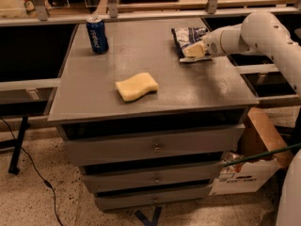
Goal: Move blue chip bag near sponge
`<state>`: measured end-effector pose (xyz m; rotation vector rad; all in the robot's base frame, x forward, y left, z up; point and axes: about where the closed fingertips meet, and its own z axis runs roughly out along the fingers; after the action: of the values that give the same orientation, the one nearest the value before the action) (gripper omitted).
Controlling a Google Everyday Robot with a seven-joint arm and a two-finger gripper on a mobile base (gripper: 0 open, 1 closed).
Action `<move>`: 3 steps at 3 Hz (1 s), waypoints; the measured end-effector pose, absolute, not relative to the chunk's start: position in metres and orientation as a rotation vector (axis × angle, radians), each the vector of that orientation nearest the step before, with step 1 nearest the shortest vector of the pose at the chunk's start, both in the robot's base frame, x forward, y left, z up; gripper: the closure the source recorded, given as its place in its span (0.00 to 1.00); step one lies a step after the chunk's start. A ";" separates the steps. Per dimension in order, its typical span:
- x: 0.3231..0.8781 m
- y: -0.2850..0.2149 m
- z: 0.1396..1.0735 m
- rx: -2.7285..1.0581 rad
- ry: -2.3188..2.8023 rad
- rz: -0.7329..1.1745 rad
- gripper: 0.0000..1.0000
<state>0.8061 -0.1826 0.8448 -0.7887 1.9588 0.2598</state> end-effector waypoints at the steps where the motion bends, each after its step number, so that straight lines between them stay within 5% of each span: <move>1: 0.808 -0.178 0.847 -0.798 1.947 0.263 0.86; 2: 0.806 -0.172 0.852 -0.825 1.930 0.256 1.00; 3: 0.803 -0.172 0.866 -0.841 1.891 0.255 1.00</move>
Offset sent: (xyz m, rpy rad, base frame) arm -0.0031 0.0113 0.0189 -0.0285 -0.0478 0.0447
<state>0.8032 -0.1719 0.8660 -0.8410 1.8912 0.2554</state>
